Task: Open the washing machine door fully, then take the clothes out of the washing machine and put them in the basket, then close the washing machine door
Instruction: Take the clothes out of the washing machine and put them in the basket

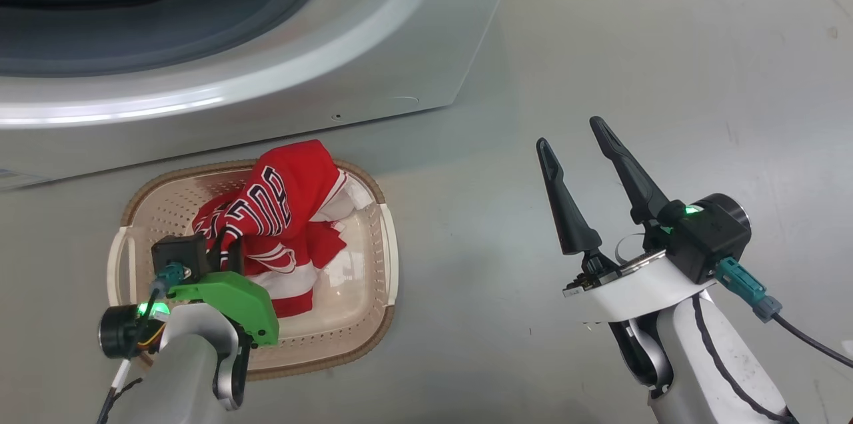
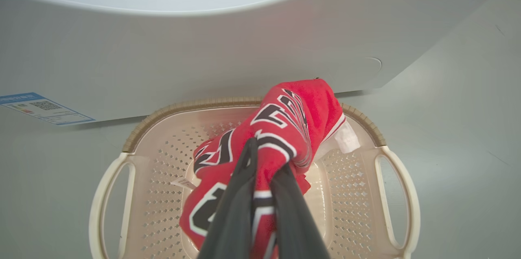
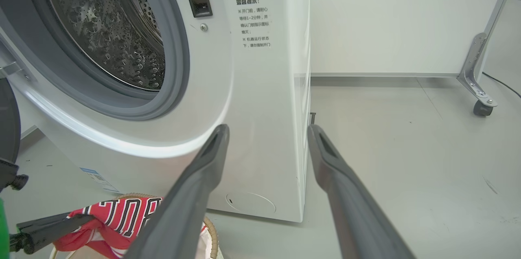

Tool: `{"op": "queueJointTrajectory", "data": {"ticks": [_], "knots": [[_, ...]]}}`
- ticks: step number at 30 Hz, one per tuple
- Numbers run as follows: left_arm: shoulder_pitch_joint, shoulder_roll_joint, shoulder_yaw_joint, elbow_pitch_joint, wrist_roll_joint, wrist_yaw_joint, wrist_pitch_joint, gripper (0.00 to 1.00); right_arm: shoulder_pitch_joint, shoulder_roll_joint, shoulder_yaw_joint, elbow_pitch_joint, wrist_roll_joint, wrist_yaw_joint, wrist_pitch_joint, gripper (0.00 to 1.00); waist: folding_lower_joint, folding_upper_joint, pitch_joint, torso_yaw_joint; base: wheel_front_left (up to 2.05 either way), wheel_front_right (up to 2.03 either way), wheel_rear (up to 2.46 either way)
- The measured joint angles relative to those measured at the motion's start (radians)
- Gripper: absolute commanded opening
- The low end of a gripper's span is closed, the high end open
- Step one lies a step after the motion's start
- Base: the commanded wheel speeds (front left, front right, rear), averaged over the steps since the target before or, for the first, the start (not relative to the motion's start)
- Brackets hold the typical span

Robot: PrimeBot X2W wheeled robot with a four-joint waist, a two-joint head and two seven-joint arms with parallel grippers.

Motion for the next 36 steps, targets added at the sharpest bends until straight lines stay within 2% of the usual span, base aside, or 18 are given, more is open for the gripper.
{"op": "queueJointTrajectory", "data": {"ticks": [5,8,9,10,16,24,29,36], "knots": [[-0.044,-0.002,0.005,0.094,-0.013,-0.005,0.038,0.02,-0.019,0.000,-0.004,0.004,0.005,0.000,0.000,1.00,0.0000,0.0000,0.038,-0.023,0.00,0.00,0.00],[-0.056,-0.003,0.012,0.137,-0.035,-0.012,0.057,0.44,-0.024,0.000,-0.004,0.009,0.011,0.000,0.000,1.00,0.0000,0.0000,0.050,-0.032,0.00,0.00,0.00],[-0.061,-0.003,0.014,0.148,-0.037,-0.013,0.062,0.76,-0.028,0.000,-0.004,0.010,0.011,0.000,0.000,1.00,0.0000,0.0000,0.052,-0.034,0.00,0.00,0.00],[-0.069,-0.003,0.016,0.158,-0.038,-0.013,0.065,1.00,-0.031,0.000,-0.004,0.012,0.011,0.000,0.000,1.00,0.0000,0.0000,0.054,-0.035,0.00,0.00,0.00],[-0.117,-0.006,0.014,0.207,-0.040,-0.032,0.063,1.00,-0.036,0.000,-0.027,0.018,0.012,0.000,0.000,1.00,0.0000,0.0000,0.055,-0.029,0.00,0.00,0.00],[-0.125,-0.007,0.015,0.253,-0.049,-0.059,-0.009,1.00,-0.037,0.000,-0.026,0.043,0.039,0.000,0.000,1.00,0.0000,0.0000,0.024,-0.010,0.00,0.00,0.00],[-0.121,-0.007,0.013,0.259,-0.048,-0.075,-0.070,1.00,-0.037,0.000,-0.027,0.055,0.043,0.001,0.000,1.00,0.0000,0.0000,-0.007,-0.003,0.00,0.00,0.00],[-0.114,-0.008,0.013,0.232,-0.034,-0.092,-0.100,1.00,-0.030,-0.001,-0.057,0.077,0.043,0.000,0.000,1.00,0.0000,0.0000,-0.057,0.011,0.00,0.00,0.00]]}}
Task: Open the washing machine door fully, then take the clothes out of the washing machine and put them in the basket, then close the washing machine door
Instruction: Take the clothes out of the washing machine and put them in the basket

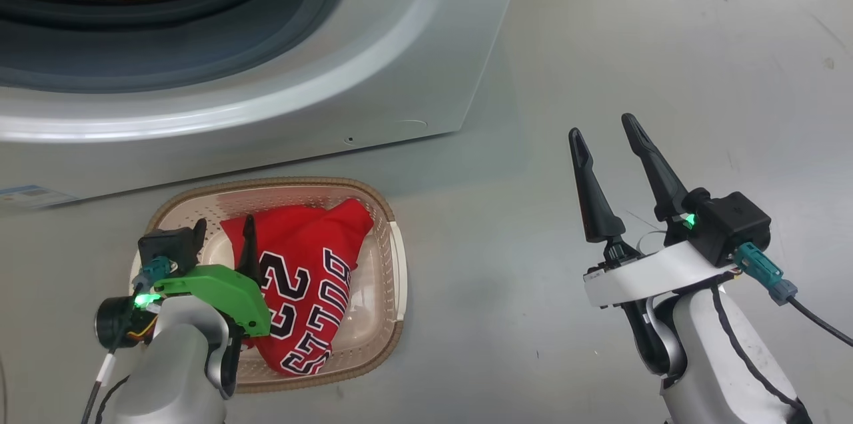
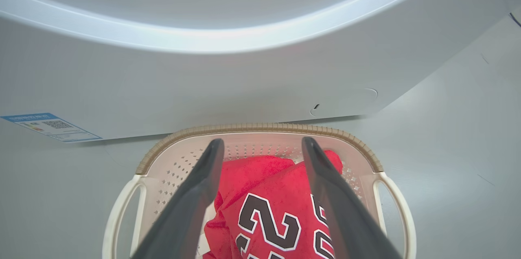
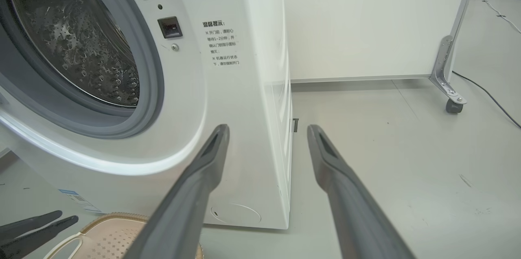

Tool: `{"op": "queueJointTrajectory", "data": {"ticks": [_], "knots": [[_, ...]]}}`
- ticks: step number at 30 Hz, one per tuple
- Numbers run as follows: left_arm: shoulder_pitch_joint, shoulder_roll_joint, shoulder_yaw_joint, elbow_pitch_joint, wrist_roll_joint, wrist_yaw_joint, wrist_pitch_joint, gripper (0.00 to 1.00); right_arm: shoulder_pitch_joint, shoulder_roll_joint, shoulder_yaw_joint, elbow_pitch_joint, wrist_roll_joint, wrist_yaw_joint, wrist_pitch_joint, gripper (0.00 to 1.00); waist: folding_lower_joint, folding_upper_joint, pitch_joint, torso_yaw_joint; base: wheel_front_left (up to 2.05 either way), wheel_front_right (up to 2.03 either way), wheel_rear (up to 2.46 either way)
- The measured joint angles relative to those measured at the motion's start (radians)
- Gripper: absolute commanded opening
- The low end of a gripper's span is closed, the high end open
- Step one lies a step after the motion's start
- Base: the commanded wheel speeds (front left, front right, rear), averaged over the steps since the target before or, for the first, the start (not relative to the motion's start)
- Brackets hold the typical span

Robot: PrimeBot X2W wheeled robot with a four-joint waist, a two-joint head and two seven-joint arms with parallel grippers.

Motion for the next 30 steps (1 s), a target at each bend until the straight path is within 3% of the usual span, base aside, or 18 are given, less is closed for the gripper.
{"op": "queueJointTrajectory", "data": {"ticks": [8,15,30], "knots": [[0.011,-0.001,0.001,-0.098,0.016,-0.010,-0.003,1.00,0.044,0.000,-0.029,0.028,-0.005,0.000,0.000,1.00,0.0000,0.0000,-0.067,0.027,0.00,0.00,0.00],[0.031,-0.003,0.022,-0.286,0.070,-0.010,-0.003,1.00,0.086,0.001,-0.043,0.046,-0.008,-0.001,0.000,1.00,0.0000,0.0000,-0.128,0.054,0.00,0.00,0.00],[0.217,-0.003,0.035,-0.516,0.129,0.012,-0.003,1.00,0.162,0.001,-0.071,0.058,-0.012,-0.011,0.000,1.00,0.0000,0.0000,-0.263,0.104,0.00,0.00,0.00]]}}
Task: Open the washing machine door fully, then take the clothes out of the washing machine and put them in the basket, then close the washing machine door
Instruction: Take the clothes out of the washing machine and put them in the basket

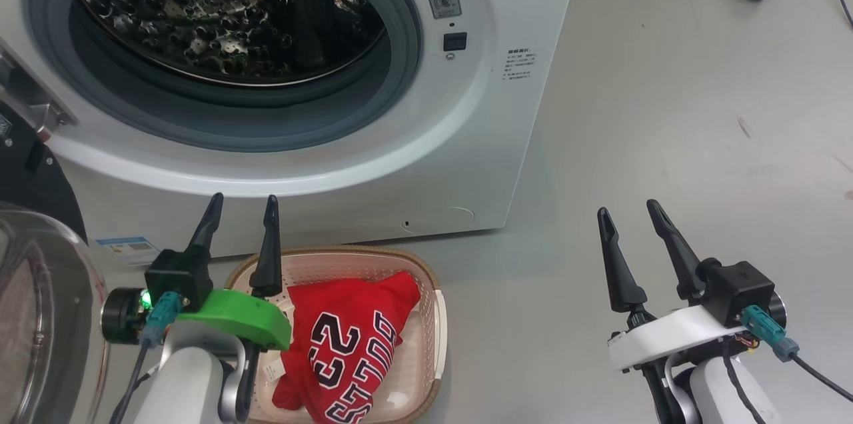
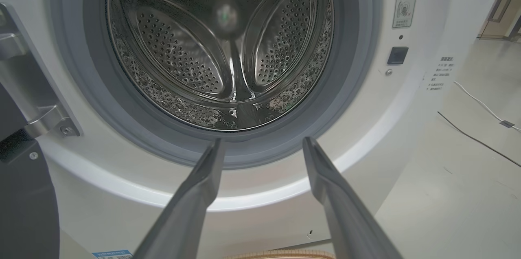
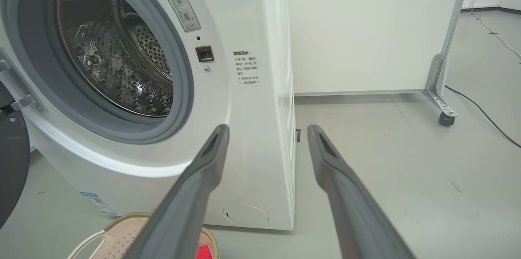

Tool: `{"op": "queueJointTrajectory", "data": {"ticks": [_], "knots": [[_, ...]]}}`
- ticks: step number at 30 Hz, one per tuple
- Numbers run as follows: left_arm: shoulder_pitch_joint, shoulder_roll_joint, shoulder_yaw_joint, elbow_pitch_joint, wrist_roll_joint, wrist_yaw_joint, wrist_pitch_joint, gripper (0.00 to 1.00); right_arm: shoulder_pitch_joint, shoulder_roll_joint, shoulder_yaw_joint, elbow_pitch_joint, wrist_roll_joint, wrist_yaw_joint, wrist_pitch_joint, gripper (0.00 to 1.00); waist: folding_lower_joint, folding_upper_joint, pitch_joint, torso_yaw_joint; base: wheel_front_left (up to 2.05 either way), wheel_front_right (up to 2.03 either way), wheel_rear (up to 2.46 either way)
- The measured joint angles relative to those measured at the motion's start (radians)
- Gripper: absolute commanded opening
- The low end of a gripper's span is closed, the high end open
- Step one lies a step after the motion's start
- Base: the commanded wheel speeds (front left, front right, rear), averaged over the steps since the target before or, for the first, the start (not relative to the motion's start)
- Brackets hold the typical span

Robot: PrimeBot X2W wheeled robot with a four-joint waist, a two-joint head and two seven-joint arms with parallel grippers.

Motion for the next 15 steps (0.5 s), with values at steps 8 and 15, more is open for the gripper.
{"op": "queueJointTrajectory", "data": {"ticks": [8,15], "knots": [[0.127,0.001,-0.017,-0.080,0.006,0.011,0.000,1.00,0.048,0.001,-0.003,-0.001,0.000,-0.016,0.000,1.00,0.0000,0.0000,-0.066,0.023,0.00,0.00,0.00],[0.221,0.003,-0.028,-0.118,0.016,0.025,0.000,1.00,0.090,0.003,-0.008,-0.012,0.000,-0.033,0.000,1.00,0.0000,0.0000,-0.105,0.039,0.00,0.00,0.00]]}}
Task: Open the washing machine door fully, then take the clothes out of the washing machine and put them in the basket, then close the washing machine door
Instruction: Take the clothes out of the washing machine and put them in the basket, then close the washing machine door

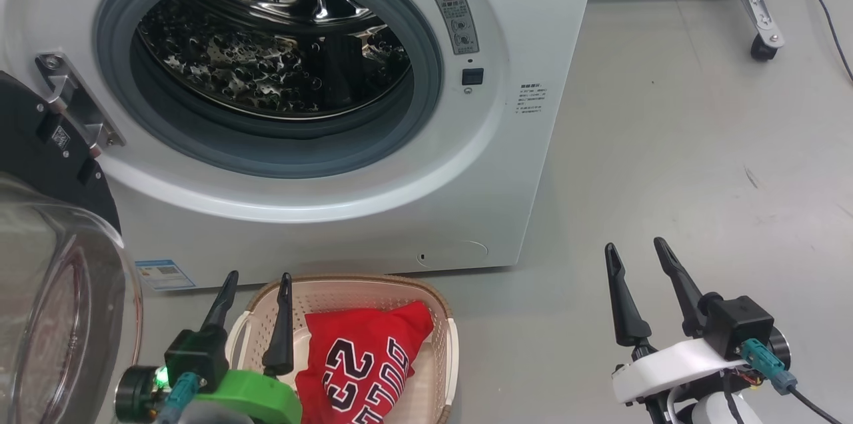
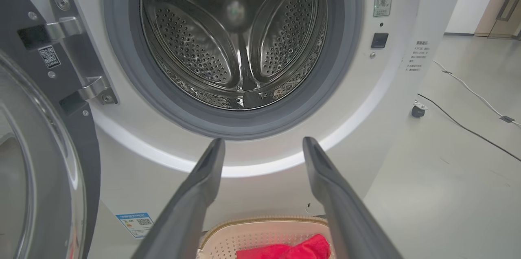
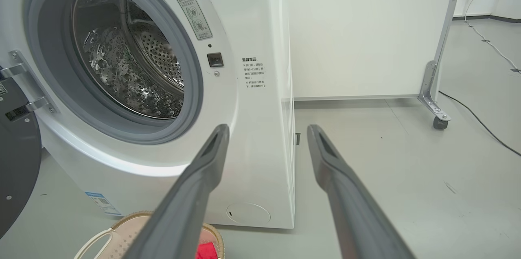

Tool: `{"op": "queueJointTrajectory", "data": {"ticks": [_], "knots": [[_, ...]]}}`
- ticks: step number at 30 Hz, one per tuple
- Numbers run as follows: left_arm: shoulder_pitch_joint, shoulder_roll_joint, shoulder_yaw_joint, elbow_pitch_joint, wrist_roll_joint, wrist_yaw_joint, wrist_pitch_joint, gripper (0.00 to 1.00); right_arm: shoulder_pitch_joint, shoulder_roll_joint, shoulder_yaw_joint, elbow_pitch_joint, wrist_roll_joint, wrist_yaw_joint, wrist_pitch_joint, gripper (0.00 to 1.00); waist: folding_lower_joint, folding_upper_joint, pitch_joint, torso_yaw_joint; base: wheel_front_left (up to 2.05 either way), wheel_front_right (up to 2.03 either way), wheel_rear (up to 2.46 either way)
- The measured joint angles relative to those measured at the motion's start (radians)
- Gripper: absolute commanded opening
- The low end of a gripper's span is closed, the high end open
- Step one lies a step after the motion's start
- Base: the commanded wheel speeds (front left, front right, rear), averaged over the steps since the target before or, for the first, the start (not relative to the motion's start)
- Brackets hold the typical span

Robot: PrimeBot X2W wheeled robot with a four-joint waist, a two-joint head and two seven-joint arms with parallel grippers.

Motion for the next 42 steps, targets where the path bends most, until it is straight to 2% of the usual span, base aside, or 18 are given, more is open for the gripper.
{"op": "queueJointTrajectory", "data": {"ticks": [13,42], "knots": [[0.064,0.012,-0.007,-0.073,0.047,0.024,0.000,1.00,0.026,0.001,0.008,-0.022,0.000,-0.010,0.000,1.00,0.0000,0.0000,-0.011,0.002,0.00,0.00,0.00],[0.120,0.016,-0.022,-0.151,0.076,0.043,0.004,1.00,0.037,0.001,0.018,-0.031,0.001,-0.019,0.000,1.00,0.0000,0.0000,-0.005,-0.009,0.00,0.00,0.00]]}}
